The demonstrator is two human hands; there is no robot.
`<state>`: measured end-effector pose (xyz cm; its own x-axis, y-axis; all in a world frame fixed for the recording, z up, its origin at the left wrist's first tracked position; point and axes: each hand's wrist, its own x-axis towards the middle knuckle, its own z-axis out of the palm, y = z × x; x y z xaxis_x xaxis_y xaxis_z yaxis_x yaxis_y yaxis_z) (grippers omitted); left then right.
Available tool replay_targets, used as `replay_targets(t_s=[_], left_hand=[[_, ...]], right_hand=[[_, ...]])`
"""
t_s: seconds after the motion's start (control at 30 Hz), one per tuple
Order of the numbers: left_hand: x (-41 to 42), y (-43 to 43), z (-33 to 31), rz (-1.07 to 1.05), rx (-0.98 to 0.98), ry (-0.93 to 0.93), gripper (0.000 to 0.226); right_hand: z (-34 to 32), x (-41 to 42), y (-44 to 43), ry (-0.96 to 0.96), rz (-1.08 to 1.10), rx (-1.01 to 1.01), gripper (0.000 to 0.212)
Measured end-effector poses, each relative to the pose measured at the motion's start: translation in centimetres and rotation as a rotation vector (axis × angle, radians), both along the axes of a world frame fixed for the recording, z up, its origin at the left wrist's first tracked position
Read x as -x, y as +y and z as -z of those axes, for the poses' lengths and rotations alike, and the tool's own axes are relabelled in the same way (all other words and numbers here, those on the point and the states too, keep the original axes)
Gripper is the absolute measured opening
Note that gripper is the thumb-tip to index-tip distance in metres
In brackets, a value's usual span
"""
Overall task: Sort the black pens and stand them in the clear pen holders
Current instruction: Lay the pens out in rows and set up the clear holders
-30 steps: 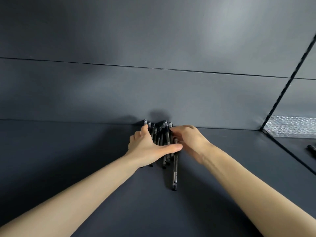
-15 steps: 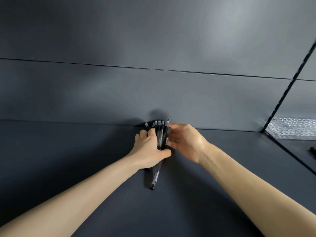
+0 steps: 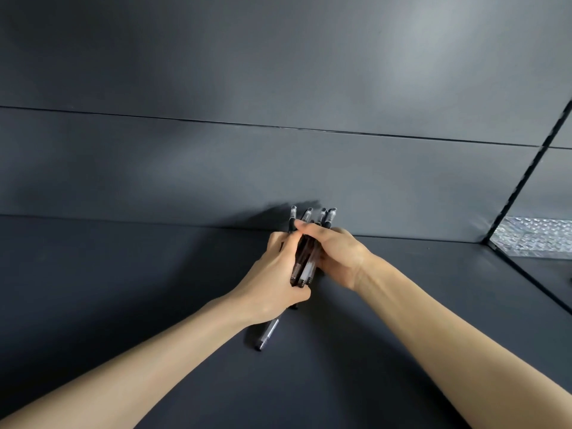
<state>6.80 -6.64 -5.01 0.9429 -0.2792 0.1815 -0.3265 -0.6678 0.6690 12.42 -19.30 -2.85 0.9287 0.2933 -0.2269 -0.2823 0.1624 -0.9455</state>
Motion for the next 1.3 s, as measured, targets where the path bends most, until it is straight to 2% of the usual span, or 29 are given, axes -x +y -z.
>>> replay_targets(t_s=[0.1,0.2,0.4,0.53,0.7,0.8,0.87,0.93,1.03,1.2,1.23,1.3], left_hand=[[0.2,0.4,0.2,0.025,0.146,0.000,0.090],[0.2,0.5,0.4,0.045,0.209,-0.026,0.091],[0.1,0.7,0.3,0.108,0.215,-0.053,0.095],[0.5,0.4,0.0,0.144,0.198,-0.110,0.092],[0.4,1.0,-0.3,0.127,0.100,-0.164,0.091],[0.5,0.8,-0.4,0.097,0.136,-0.169,0.091],[0.5,0.7,-0.6,0.035,0.152,-0.139,0.085],[0.3,1.0,-0.7,-0.018,0.159,-0.028,0.075],[0.0,1.7,-1.1,-0.005,0.160,0.121,0.044],[-0.3,4.8,-3.5,0.024,0.092,0.323,0.025],[-0.4,5.4,-4.0,0.010,0.121,0.331,0.022],[-0.5,5.9,-4.6,-0.051,0.314,0.255,0.022]], right_hand=[[0.1,0.2,0.3,-0.004,0.019,-0.021,0.035],[0.2,0.4,0.2,-0.003,0.026,-0.110,0.038],[0.1,0.7,0.0,0.015,0.151,-0.181,0.017],[-0.4,0.6,0.0,-0.014,0.247,-0.169,0.015],[-1.0,1.1,-0.1,-0.021,0.191,-0.243,0.007],[-1.2,1.0,-0.2,-0.040,0.245,-0.264,0.009],[-1.6,0.9,-0.3,-0.069,0.293,-0.312,0.012],[-2.0,0.6,-0.6,-0.110,0.363,-0.357,0.016],[-2.7,0.5,-1.1,-0.163,0.460,-0.384,0.017],[-4.4,-0.2,-3.0,-0.324,0.692,-0.363,0.015],[-4.8,-0.2,-3.4,-0.374,0.713,-0.346,0.018],[-5.2,0.3,-3.5,-0.471,0.686,-0.236,0.023]])
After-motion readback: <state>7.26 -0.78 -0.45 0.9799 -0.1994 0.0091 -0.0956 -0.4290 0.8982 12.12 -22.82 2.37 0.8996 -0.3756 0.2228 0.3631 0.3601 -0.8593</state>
